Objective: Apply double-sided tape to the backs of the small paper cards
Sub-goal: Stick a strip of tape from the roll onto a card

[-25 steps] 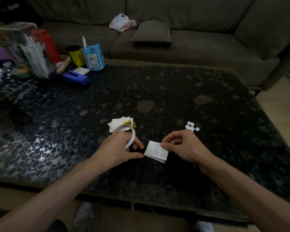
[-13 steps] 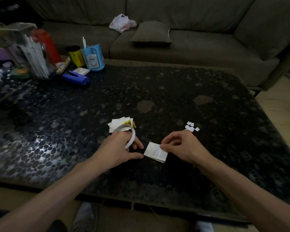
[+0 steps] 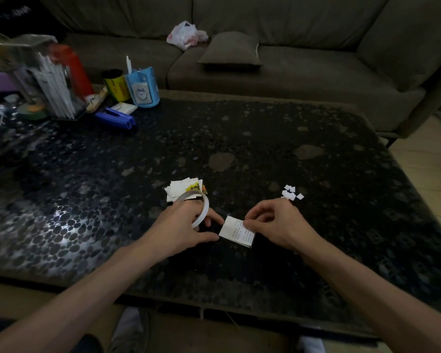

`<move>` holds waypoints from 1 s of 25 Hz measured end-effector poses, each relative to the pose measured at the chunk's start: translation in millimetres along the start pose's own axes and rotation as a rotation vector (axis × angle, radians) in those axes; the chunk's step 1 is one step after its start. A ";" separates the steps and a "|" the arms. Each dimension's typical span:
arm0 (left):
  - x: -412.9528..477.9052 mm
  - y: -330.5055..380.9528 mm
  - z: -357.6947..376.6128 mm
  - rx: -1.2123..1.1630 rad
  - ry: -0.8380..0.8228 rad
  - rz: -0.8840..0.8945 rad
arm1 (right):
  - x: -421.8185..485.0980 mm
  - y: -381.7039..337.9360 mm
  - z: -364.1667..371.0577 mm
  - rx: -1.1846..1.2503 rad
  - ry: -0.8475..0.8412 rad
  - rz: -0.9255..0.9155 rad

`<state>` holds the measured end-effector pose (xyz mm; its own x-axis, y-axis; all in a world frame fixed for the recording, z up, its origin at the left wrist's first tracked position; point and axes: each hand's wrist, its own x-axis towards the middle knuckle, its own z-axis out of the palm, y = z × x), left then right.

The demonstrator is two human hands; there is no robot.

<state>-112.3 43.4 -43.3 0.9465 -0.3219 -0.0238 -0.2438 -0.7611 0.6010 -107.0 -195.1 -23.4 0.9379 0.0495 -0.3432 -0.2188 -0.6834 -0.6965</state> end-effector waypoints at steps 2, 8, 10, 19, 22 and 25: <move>0.0 1.8 0.7 -0.016 -0.013 0.009 | 0.7 0.4 0.3 -0.011 -0.001 -0.005; 1.6 4.1 4.1 -0.007 -0.025 0.026 | 0.5 1.0 1.1 -0.017 0.008 -0.013; 2.6 4.6 4.9 -0.005 -0.009 0.026 | 0.3 0.2 1.1 -0.023 0.014 -0.016; 4.6 4.1 8.0 -0.008 -0.014 0.046 | -2.1 1.1 3.5 -0.072 0.051 -0.064; 5.2 4.8 8.6 -0.009 -0.005 0.059 | -2.3 2.9 6.6 -0.097 0.086 -0.087; 5.5 6.1 8.9 -0.010 0.000 0.057 | -3.5 3.9 11.8 -0.142 0.136 -0.126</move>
<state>-110.5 31.9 -46.9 0.9312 -0.3642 0.0108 -0.2949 -0.7359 0.6095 -114.3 -189.3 -32.3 0.9851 0.0485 -0.1647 -0.0672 -0.7739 -0.6298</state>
